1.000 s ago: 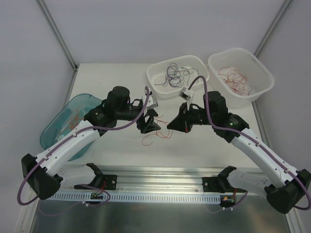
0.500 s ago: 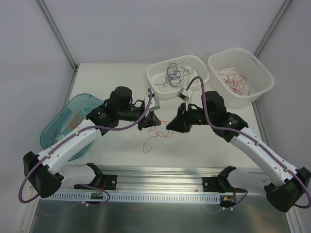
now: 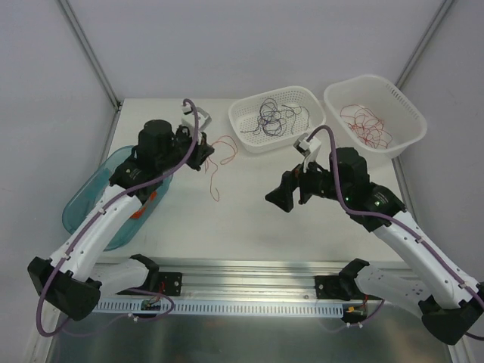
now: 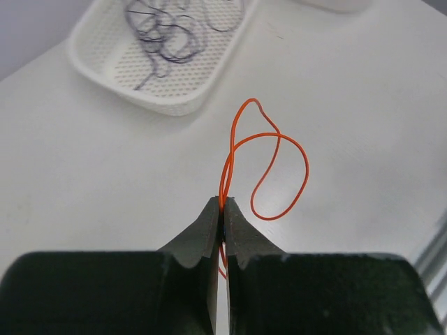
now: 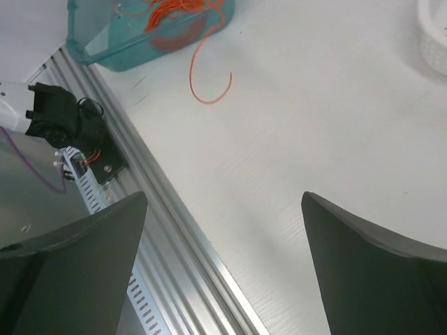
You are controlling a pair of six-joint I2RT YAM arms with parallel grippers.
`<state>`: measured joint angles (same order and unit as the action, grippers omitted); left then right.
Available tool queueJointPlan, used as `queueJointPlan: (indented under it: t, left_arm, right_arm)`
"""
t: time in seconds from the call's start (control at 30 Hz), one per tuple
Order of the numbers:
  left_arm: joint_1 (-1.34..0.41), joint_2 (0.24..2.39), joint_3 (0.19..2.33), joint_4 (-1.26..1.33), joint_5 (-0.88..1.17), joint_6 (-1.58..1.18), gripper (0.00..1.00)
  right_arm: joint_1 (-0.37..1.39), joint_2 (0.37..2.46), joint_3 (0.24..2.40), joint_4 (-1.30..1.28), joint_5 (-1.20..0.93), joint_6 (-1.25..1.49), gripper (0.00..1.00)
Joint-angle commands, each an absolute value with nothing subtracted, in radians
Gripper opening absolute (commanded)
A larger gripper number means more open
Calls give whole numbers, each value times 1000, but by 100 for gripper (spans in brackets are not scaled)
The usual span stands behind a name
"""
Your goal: Untangle the cables
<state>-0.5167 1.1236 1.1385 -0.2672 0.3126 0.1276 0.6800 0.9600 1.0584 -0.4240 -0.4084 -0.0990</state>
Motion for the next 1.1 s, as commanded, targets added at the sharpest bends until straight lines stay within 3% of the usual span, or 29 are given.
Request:
queueJointPlan:
  t: [0.0, 0.33, 0.6, 0.83, 0.87, 0.9, 0.93, 1.07]
  left_arm:
    - [-416, 1046, 1187, -244, 103, 31, 0]
    - [52, 942, 1118, -307, -165, -86, 0]
    - [165, 939, 942, -249, -438, -23, 0]
    - [299, 951, 812, -179, -465, -38, 0]
    - [305, 947, 802, -183, -440, -52, 9]
    - [305, 945, 799, -189, -422, -57, 25]
    - [305, 940, 798, -199, -410, -66, 49]
    - [307, 893, 796, -259, -390, -118, 78]
  right_arm:
    - [686, 911, 1071, -440, -276, -104, 97]
    - [686, 839, 1034, -482, -187, -101, 97]
    - [687, 807, 1026, -538, -183, -127, 97]
    - [686, 756, 1011, -612, -152, -152, 97]
    - [686, 738, 1003, -621, -144, -155, 97]
    - [686, 730, 999, -635, -138, -159, 97]
    - [687, 721, 994, -643, -124, -164, 97]
    - [687, 686, 979, -672, -88, -169, 97]
